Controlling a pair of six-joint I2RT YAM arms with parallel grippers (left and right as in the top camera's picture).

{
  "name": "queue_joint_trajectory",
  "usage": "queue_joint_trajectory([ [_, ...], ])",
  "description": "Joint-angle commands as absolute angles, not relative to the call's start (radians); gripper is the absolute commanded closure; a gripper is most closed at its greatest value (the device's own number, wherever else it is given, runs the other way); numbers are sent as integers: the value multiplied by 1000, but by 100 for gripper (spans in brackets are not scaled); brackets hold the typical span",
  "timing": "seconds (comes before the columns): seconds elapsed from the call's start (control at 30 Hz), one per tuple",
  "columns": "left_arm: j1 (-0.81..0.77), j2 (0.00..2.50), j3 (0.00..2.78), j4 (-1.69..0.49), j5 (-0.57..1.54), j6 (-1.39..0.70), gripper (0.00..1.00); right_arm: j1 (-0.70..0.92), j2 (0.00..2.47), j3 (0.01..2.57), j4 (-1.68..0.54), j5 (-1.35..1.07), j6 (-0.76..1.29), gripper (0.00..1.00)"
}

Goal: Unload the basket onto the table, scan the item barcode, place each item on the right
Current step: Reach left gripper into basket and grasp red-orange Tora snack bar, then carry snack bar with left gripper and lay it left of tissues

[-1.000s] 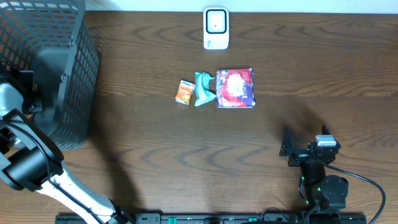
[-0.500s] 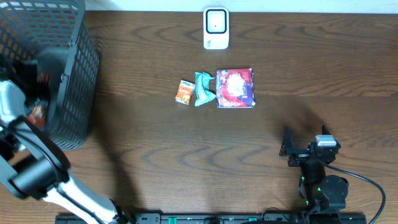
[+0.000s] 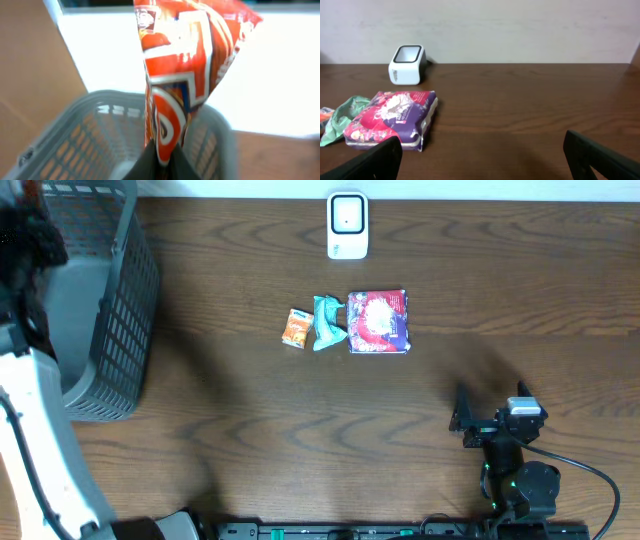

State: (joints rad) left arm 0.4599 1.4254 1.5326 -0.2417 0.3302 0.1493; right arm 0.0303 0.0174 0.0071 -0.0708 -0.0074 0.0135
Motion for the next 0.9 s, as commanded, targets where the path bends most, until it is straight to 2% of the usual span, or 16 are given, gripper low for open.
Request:
queue_joint_trajectory([
  [0.0, 444, 1353, 1543, -159, 435, -182, 93, 24, 13, 6, -75, -9, 2, 1],
  [0.1, 410, 1317, 1543, -101, 536, -359, 93, 24, 13, 6, -75, -9, 2, 1],
  [0.23, 309, 1306, 1543, -146, 544, -479, 93, 24, 13, 6, -75, -9, 2, 1],
  [0.5, 57, 1383, 1542, -413, 523, -480, 93, 24, 13, 6, -75, -9, 2, 1],
  [0.73, -107, 1549, 1542, -642, 309, -471, 93, 24, 13, 6, -75, -9, 2, 1],
  [0.87, -166, 1673, 1542, -664, 186, -321, 93, 24, 13, 6, -75, -9, 2, 1],
])
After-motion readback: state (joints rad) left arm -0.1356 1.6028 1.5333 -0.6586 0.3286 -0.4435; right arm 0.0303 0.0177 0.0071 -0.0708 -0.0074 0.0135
